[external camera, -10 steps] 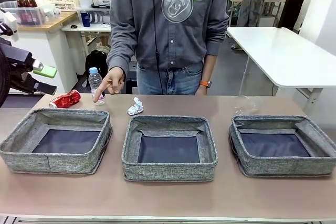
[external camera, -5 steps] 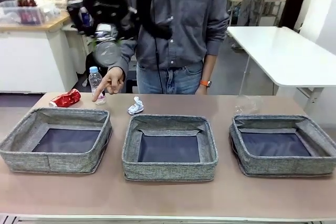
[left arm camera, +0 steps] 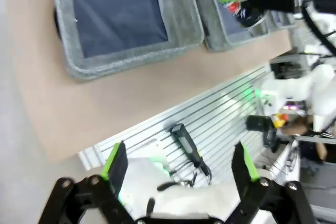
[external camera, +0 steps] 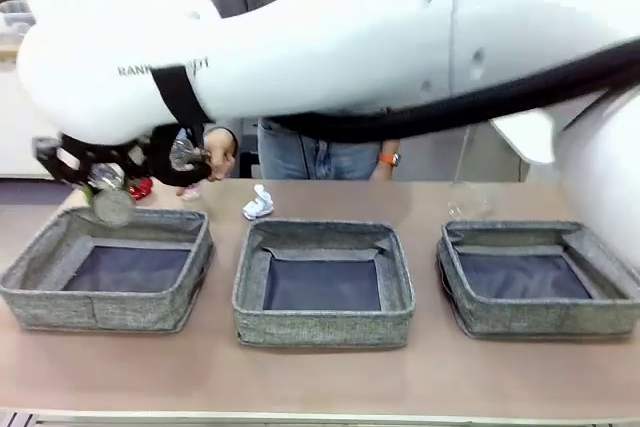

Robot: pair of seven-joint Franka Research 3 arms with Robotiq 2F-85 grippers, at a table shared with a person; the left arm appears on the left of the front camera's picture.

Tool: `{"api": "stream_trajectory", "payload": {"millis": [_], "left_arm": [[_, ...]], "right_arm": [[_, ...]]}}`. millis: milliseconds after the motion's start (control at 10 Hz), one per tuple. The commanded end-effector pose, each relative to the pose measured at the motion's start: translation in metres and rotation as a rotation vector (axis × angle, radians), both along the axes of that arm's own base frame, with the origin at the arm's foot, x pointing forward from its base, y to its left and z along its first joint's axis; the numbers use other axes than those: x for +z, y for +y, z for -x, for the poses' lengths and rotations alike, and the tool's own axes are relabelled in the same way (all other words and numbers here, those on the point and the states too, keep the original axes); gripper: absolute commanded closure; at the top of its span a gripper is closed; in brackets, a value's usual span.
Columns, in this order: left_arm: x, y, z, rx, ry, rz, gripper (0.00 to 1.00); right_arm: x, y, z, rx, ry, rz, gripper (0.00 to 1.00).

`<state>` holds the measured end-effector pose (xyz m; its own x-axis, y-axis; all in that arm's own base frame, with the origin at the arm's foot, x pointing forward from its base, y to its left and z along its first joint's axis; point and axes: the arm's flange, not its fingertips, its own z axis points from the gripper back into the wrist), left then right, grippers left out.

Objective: Sort the waste into the appropriate baskets.
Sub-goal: Place the picked waste into the Fabric basket indicated by the person.

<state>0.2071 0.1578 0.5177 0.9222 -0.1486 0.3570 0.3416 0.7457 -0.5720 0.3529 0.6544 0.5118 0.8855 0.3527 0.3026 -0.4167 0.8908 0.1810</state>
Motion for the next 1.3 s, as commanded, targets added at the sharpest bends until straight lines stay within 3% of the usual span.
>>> {"api": "stream_trajectory", "payload": {"millis": [0,200,300,400,500,700,1000,1200], "left_arm": [[0.005,0.001,-0.005,0.028,-0.001,-0.036,0.00],[0.005,0.001,-0.005,0.028,-0.001,-0.036,0.00],[0.005,0.001,-0.005,0.028,-0.001,-0.036,0.00],[0.005,0.001,-0.005,0.028,-0.001,-0.036,0.00],[0.005,0.001,-0.005,0.028,-0.001,-0.036,0.00],[0.005,0.001,-0.005,0.028,-0.001,-0.036,0.00],[0.005,0.001,-0.005,0.028,-0.001,-0.036,0.00],[0.005,0.001,-0.005,0.028,-0.001,-0.036,0.00]], "right_arm": [[0.017,-0.012,0.005,0.008,-0.029,-0.046,0.57],[0.017,-0.012,0.005,0.008,-0.029,-0.046,0.57],[0.003,0.002,-0.001,-0.001,-0.005,-0.007,0.57],[-0.009,0.001,0.000,0.133,-0.088,-0.071,0.57],[-0.033,0.002,-0.006,0.231,-0.096,-0.074,0.57],[-0.060,-0.005,-0.013,0.291,-0.151,-0.088,0.57],[-0.083,-0.024,-0.025,0.246,-0.200,-0.058,0.57],[-0.089,-0.025,-0.029,0.253,-0.170,-0.087,0.57]]}}
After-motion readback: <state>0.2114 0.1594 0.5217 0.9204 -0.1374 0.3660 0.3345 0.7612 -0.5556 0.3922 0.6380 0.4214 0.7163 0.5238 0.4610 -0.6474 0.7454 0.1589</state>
